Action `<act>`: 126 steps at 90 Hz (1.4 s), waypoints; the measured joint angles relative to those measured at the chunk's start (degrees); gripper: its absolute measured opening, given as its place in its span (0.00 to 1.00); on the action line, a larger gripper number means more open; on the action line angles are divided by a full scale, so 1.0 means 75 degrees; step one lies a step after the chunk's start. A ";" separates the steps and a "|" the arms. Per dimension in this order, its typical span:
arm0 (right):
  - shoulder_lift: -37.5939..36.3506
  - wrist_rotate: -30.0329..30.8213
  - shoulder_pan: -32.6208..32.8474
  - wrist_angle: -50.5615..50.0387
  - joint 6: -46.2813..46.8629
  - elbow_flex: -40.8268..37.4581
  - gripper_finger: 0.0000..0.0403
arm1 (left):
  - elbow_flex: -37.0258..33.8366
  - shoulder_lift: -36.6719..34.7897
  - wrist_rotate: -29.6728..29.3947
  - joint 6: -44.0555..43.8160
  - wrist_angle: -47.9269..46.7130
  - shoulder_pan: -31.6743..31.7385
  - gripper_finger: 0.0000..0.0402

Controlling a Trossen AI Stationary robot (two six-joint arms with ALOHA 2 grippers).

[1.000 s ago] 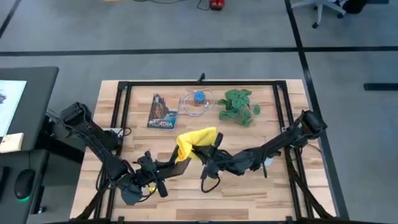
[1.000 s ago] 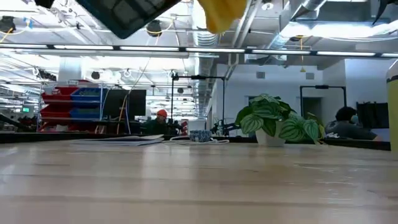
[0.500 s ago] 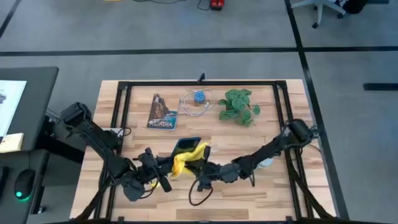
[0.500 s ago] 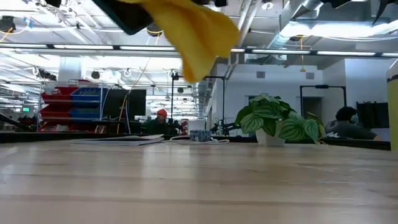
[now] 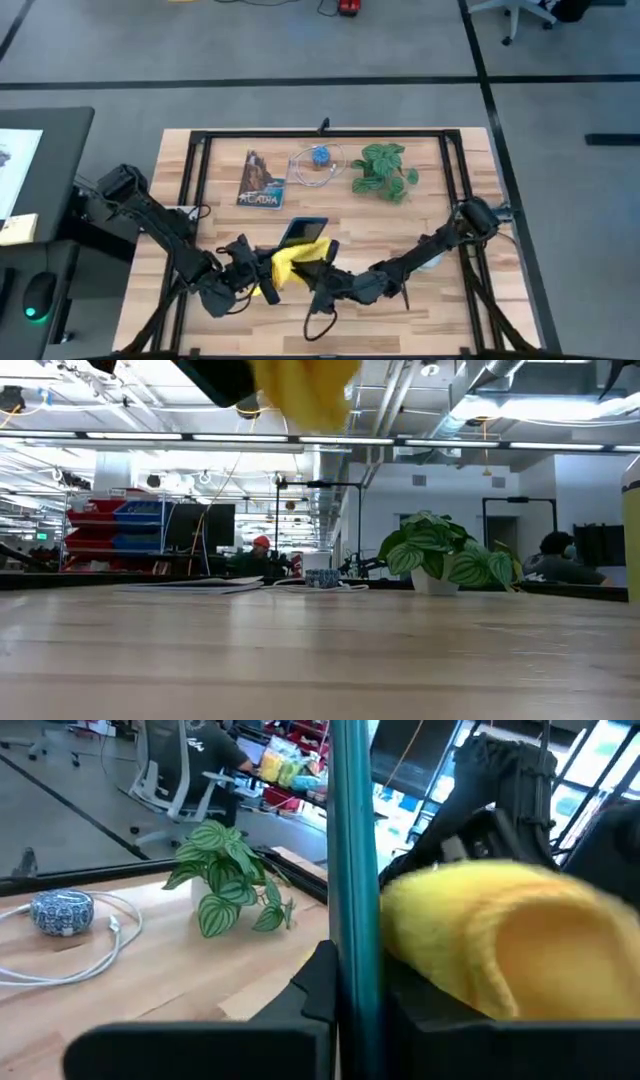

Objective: Apply microfiber cloth
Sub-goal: Wipe the blue tablet with the microfiber cloth

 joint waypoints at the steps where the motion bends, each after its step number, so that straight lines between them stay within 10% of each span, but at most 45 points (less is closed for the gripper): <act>1: 0.0000 -0.0057 -0.0002 -0.0004 0.0052 0.0000 0.01 | 0.0000 0.0000 0.0000 0.0008 -0.0003 0.0000 0.03; 27: 0.0023 -0.1282 -0.0334 -0.1030 0.1245 0.0000 0.01 | 0.0000 0.0000 0.0000 0.0324 0.0167 0.0011 0.03; 61: -0.1013 0.0851 0.0091 -0.0966 -0.1244 -0.0015 0.01 | 0.0000 0.0000 0.0422 0.0414 0.0132 -0.0076 0.03; 109: -0.0772 -0.0123 -0.0148 -0.1294 -0.0162 -0.0006 0.01 | -0.0015 0.0012 0.0646 0.0632 0.0118 -0.0082 0.03; 126: -0.0776 0.0662 -0.0111 -0.1516 -0.0731 0.0007 0.01 | -0.0029 0.0023 0.0564 0.0630 0.0106 -0.0093 0.03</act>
